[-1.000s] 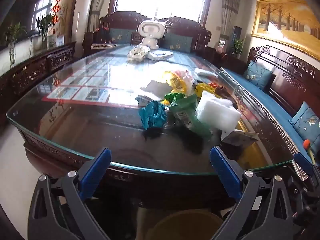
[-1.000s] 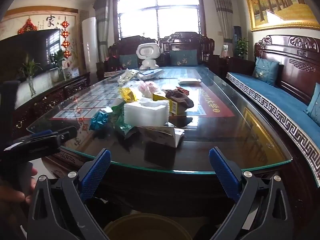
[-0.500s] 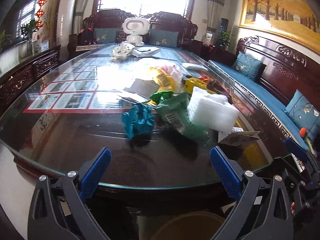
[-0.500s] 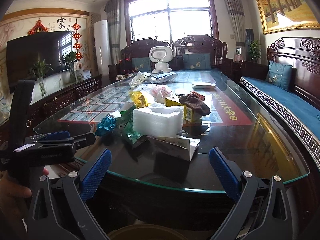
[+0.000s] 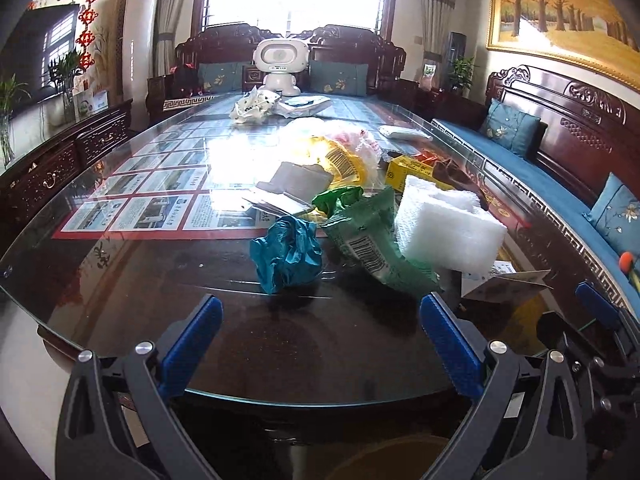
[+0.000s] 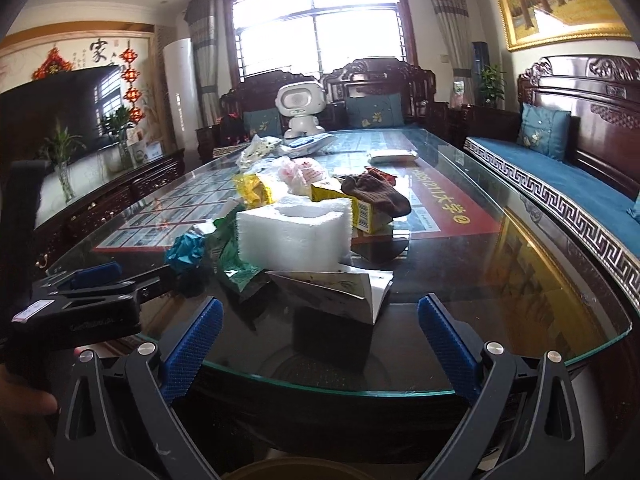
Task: Collect trash
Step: 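Reach both grippers toward the trash pile on the glass table, then grasp the teal crumpled paper with the left gripper while the right gripper grasps the folded paper card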
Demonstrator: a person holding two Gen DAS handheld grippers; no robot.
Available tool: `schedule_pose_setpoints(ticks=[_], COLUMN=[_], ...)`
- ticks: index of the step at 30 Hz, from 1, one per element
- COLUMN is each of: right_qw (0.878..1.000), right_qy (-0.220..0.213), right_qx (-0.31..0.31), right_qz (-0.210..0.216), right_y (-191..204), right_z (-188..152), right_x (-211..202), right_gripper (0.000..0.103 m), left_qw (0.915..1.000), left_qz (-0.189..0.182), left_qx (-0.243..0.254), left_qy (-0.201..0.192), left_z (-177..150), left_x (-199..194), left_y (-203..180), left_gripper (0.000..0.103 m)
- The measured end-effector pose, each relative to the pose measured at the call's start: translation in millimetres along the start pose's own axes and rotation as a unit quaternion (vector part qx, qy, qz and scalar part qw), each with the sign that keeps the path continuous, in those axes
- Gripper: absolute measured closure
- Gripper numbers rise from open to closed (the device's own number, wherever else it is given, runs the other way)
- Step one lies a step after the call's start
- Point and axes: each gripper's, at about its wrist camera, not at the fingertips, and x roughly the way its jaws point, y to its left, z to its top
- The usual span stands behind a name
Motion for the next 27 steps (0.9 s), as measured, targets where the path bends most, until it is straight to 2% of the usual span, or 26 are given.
schedule_pose_setpoints(ticks=[12,22,25,26,27], right_qw=[0.998,0.994,0.994,0.994,0.994], right_qy=[0.022,0.031,0.031,0.028,0.024], right_qx=[0.009,0.005,0.016,0.019,0.019], right_qz=[-0.05,-0.102,-0.1,-0.1,-0.102], right_y=[14.2,17.1,13.6,12.7,11.7], right_z=[6.5,12.4,11.8,11.6,11.4], right_x=[39.7,61.2,64.3,64.1,63.9], right_gripper=[0.008,0.008,0.009,0.01,0.016], left_qw=[0.9998,0.9996,0.9995,0.9995,0.9993], left_qz=[0.017,0.021,0.026,0.028,0.031], left_qx=[0.008,-0.013,-0.014,-0.014,-0.015], left_qy=[0.004,0.011,0.01,0.011,0.013], left_z=[4.7,7.1,9.0,9.9,10.7], left_x=[16.4,25.8,28.4,30.0,33.0], left_y=[10.2,25.8,27.9,28.4,29.4], left_gripper=[0.004,0.004,0.004,0.004,0.004])
